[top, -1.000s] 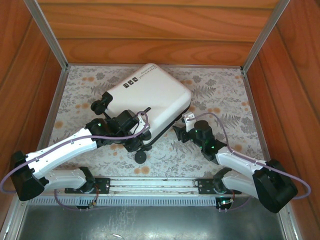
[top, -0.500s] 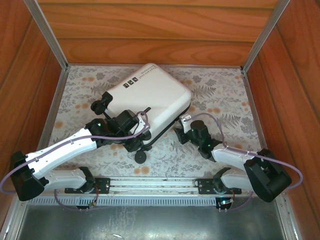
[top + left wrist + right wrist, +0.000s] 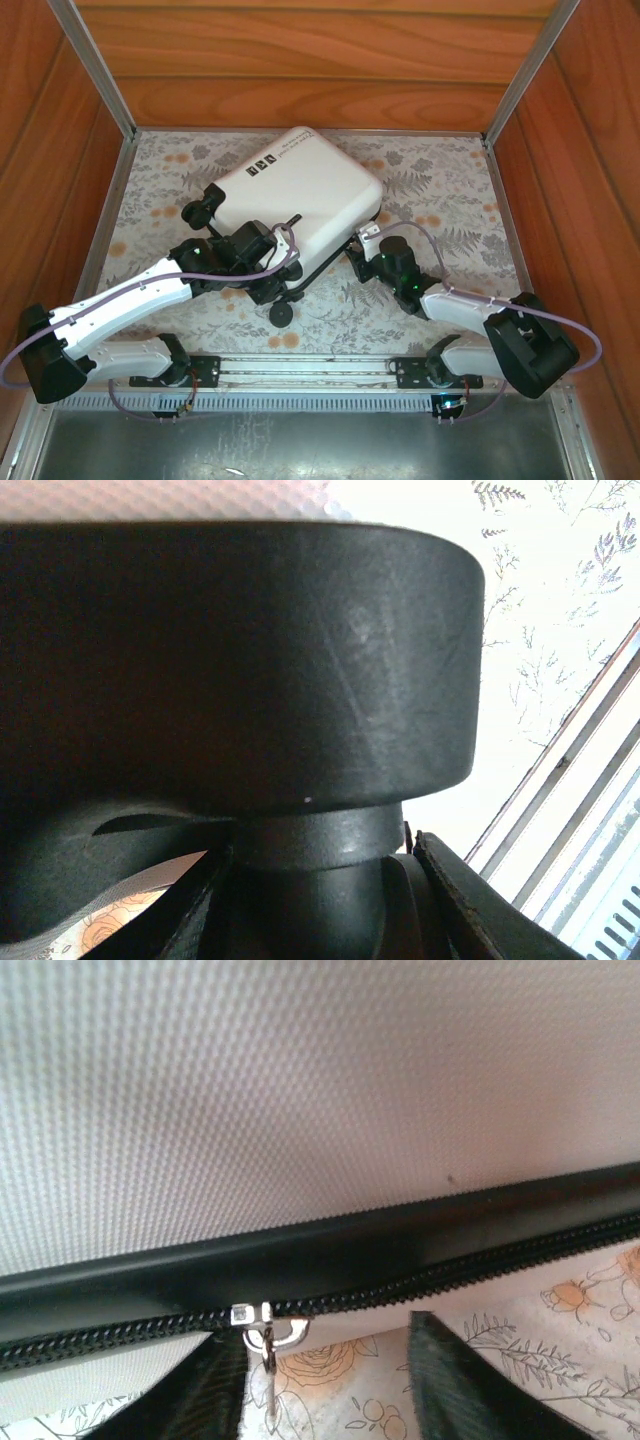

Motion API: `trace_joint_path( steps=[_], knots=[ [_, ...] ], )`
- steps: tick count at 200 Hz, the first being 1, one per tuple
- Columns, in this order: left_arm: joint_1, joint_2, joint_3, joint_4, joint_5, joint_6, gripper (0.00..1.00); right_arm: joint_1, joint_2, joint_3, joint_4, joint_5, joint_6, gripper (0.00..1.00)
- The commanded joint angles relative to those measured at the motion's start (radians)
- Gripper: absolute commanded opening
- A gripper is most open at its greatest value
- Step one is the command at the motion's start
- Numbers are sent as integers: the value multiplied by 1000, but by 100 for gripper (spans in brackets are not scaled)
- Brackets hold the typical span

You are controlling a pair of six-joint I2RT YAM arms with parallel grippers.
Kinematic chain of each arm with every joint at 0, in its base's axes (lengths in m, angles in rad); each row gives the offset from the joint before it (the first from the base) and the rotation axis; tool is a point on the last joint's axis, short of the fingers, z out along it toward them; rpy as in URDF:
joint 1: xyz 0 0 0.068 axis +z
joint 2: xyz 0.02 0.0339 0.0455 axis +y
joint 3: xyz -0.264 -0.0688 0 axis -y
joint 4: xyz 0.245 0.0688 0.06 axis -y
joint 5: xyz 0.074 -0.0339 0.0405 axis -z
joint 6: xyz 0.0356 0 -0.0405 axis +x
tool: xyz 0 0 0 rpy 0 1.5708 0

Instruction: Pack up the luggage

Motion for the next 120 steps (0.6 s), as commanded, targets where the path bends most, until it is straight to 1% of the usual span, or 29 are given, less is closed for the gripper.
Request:
trace_joint_path(
  steps=[1, 13, 40, 58, 94, 120],
  knots=[
    [-6, -31, 20, 122, 73, 83, 0, 8, 19, 40, 40, 26, -8, 31],
    [-7, -32, 19, 122, 78, 82, 0, 8, 24, 45, 41, 51, -10, 18],
    [-6, -46, 13, 122, 77, 81, 0, 9, 1, 68, -4, 156, 5, 0],
    [-7, -57, 7, 123, 76, 80, 0, 5, -36, 94, -80, 234, 55, 0],
    [-6, -61, -3, 122, 87, 94, 0, -24, -96, 131, -203, 275, 144, 0],
    [-6, -57, -4, 122, 97, 108, 0, -75, -117, 151, -282, 271, 214, 0]
  ],
)
